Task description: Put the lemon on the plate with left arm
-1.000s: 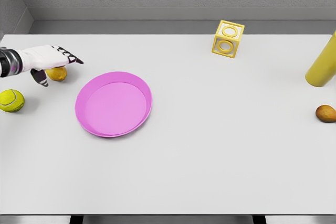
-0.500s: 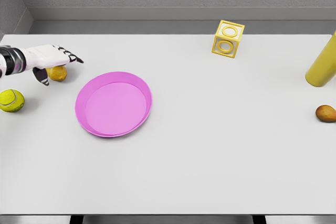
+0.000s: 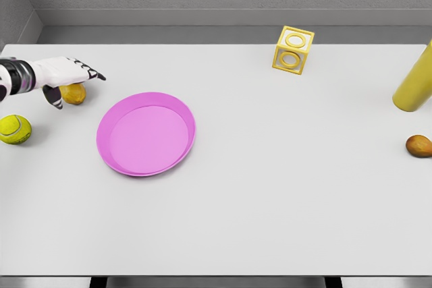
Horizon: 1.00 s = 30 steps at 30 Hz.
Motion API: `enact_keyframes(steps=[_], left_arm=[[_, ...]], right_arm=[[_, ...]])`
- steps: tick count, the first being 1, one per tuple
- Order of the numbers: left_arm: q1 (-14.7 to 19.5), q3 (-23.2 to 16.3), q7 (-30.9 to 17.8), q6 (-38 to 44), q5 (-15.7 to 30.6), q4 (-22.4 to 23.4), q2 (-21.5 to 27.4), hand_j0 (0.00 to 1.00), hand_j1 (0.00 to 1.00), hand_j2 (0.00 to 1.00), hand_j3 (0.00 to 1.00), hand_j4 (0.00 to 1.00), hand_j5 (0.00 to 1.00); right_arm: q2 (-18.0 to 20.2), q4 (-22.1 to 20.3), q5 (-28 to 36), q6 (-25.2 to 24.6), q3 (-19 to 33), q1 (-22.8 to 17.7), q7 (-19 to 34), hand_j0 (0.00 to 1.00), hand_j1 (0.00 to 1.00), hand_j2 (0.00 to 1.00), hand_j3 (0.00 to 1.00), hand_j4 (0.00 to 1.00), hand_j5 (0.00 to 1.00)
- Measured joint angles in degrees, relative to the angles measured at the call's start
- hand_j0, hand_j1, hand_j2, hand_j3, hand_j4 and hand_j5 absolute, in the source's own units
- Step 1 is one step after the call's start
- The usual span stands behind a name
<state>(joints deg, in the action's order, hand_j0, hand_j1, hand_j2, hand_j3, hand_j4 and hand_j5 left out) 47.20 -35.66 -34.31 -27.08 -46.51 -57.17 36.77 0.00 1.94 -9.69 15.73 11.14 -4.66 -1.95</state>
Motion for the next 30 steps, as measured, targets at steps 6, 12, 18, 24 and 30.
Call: enact_keyframes(steps=[6, 12, 18, 24, 30], left_arm=[[0.4, -0.1, 0.0, 0.1, -0.2, 1.2, -0.4, 1.00, 1.00, 1.00, 1.00, 1.00, 1.00], [0.4, -0.2, 0.0, 0.0, -0.2, 1.9, -0.4, 1.00, 1.00, 1.00, 1.00, 1.00, 1.00], [1.1, -0.1, 0.0, 0.1, -0.2, 2.9, -0.4, 1.00, 1.00, 1.00, 1.00, 1.00, 1.00], [1.1, -0.2, 0.0, 0.1, -0.3, 3.3, -0.4, 0.95, 0.95, 0.95, 0.95, 0.95, 0.95], [1.2, -0.1, 0.0, 0.1, -0.3, 3.4, -0.3, 0.81, 0.81, 0.81, 0.81, 0.81, 0.81]], right_arm=[[0.0, 0.0, 0.0, 0.0, 0.0, -0.1, 0.0, 1.00, 1.00, 1.00, 1.00, 1.00, 1.00], [0.0, 0.0, 0.0, 0.0, 0.0, 0.0, 0.0, 1.00, 1.00, 1.00, 1.00, 1.00, 1.00], [0.0, 0.0, 0.0, 0.0, 0.0, 0.0, 0.0, 1.00, 1.00, 1.00, 1.00, 1.00, 1.00], [0.0, 0.0, 0.0, 0.0, 0.0, -0.1, 0.0, 1.00, 1.00, 1.00, 1.00, 1.00, 1.00], [0.0, 0.0, 0.0, 0.0, 0.0, 0.0, 0.0, 1.00, 1.00, 1.00, 1.00, 1.00, 1.00]])
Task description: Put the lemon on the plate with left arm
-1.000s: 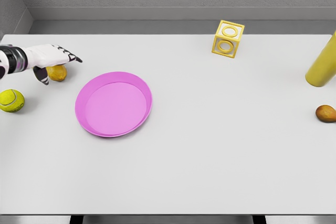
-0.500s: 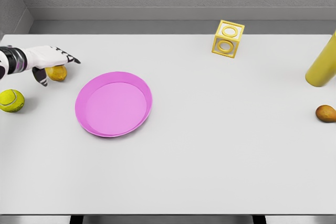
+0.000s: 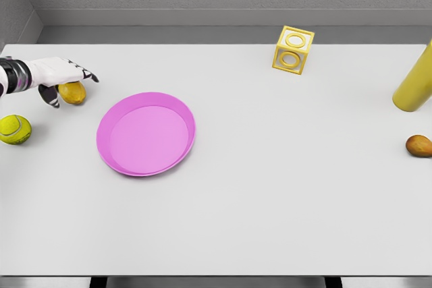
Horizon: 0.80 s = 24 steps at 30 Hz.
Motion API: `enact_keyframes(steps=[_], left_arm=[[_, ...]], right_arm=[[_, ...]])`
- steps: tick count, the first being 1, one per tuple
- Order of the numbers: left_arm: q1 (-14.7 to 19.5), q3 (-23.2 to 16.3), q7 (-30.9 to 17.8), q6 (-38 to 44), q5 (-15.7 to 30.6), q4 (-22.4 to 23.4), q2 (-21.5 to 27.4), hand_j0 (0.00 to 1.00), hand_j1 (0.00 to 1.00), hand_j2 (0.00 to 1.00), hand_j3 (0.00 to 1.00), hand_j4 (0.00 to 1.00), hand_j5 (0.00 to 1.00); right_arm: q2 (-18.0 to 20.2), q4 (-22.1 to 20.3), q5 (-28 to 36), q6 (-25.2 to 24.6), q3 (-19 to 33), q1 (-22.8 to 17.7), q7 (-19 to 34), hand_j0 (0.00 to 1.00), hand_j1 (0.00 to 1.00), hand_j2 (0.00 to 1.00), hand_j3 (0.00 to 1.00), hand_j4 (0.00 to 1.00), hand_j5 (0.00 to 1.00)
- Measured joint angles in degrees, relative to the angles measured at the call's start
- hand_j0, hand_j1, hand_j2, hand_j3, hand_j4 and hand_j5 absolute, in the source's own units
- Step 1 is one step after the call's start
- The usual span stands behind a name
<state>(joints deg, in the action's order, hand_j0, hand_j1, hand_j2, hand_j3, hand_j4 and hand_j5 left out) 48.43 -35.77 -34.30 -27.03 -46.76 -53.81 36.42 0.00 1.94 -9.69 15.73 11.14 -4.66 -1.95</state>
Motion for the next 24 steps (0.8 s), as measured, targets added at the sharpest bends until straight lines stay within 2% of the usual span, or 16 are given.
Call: enact_keyframes(steps=[19, 24], left_arm=[[-0.5, -0.2, 0.0, -0.1, 0.0, 0.1, -0.1, 0.79, 0.79, 0.79, 0.79, 0.79, 0.79], [-0.6, -0.2, 0.0, -0.1, 0.0, 0.0, -0.1, 0.71, 0.71, 0.71, 0.71, 0.71, 0.71]], right_arm=[[0.0, 0.0, 0.0, 0.0, 0.0, 0.0, 0.0, 1.00, 1.00, 1.00, 1.00, 1.00, 1.00], [0.0, 0.0, 0.0, 0.0, 0.0, -0.1, 0.0, 1.00, 1.00, 1.00, 1.00, 1.00, 1.00]])
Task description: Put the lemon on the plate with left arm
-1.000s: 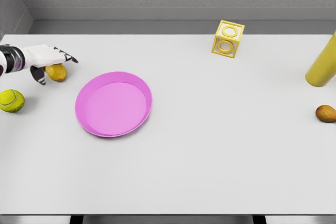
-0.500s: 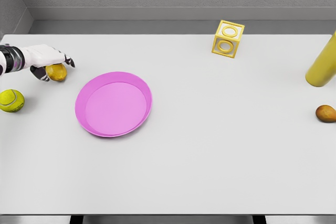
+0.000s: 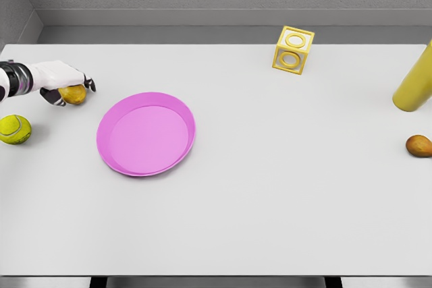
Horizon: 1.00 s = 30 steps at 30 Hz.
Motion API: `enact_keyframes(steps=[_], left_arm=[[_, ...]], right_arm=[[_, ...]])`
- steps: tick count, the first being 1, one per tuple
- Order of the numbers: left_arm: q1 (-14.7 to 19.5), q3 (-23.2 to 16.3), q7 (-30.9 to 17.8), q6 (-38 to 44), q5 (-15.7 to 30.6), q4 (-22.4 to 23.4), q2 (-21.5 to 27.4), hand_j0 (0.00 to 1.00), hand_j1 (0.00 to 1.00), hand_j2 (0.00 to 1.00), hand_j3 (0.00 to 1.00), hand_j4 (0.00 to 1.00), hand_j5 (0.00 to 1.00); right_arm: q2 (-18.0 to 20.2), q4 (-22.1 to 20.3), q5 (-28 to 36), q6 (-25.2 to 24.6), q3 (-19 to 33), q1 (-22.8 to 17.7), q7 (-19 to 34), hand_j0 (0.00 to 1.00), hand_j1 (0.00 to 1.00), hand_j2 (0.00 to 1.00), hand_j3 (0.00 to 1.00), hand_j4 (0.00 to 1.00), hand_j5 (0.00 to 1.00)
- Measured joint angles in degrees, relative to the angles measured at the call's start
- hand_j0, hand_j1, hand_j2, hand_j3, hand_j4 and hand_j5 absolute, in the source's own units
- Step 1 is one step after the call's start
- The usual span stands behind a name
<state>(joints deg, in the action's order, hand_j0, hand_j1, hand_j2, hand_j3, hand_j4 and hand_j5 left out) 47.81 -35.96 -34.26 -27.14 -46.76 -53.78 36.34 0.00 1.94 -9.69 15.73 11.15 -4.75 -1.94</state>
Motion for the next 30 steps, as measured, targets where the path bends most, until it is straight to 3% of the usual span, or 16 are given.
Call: enact_keyframes(steps=[10, 30], left_arm=[[0.0, 0.1, 0.2, -0.3, -0.1, -0.1, 0.0, 0.58, 0.58, 0.58, 0.58, 0.58, 0.58], [0.7, 0.7, 0.3, -0.4, 0.3, -0.8, 0.1, 0.55, 0.55, 0.55, 0.55, 0.55, 0.55]], right_arm=[[0.0, 0.0, 0.0, 0.0, 0.0, 0.1, 0.0, 1.00, 1.00, 1.00, 1.00, 1.00, 1.00], [0.0, 0.0, 0.0, 0.0, 0.0, 0.1, 0.0, 1.00, 1.00, 1.00, 1.00, 1.00, 1.00]])
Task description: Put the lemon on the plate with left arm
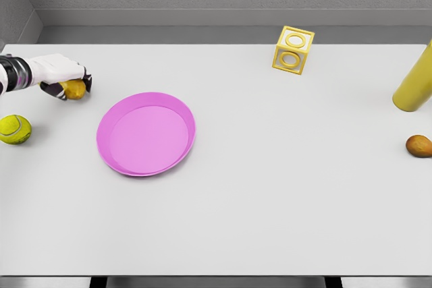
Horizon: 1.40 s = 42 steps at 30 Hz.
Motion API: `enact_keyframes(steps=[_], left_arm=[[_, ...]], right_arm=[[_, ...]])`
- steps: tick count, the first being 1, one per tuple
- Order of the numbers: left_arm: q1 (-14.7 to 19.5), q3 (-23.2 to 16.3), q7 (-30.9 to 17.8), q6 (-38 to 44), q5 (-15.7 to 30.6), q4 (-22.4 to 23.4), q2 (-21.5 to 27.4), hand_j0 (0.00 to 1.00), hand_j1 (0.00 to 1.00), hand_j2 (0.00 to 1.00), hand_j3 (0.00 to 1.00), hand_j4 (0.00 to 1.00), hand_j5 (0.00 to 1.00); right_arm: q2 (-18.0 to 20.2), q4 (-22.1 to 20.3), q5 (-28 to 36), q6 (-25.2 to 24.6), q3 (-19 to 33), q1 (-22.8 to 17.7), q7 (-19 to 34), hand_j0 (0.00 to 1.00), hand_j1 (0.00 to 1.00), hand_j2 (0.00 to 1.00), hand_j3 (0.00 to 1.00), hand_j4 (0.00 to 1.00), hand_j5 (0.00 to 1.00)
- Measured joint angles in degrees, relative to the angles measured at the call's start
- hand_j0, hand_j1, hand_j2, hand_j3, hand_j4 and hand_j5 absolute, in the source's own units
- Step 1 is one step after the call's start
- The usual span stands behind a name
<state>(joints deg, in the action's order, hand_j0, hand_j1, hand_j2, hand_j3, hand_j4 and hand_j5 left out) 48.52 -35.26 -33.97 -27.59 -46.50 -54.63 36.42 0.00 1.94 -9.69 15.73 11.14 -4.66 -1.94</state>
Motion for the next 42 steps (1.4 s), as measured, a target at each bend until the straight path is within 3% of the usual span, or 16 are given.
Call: enact_keyframes(steps=[14, 42], left_arm=[[0.1, 0.2, 0.0, -0.2, 0.1, -3.0, 0.1, 0.53, 0.53, 0.53, 0.53, 0.53, 0.53], [-2.0, 2.2, -0.1, -1.6, 0.3, -16.3, 0.8, 0.52, 0.52, 0.52, 0.52, 0.52, 0.52]], right_arm=[[0.0, 0.0, 0.0, 0.0, 0.0, 0.0, 0.0, 1.00, 1.00, 1.00, 1.00, 1.00, 1.00], [0.0, 0.0, 0.0, 0.0, 0.0, -0.1, 0.0, 1.00, 1.00, 1.00, 1.00, 1.00, 1.00]])
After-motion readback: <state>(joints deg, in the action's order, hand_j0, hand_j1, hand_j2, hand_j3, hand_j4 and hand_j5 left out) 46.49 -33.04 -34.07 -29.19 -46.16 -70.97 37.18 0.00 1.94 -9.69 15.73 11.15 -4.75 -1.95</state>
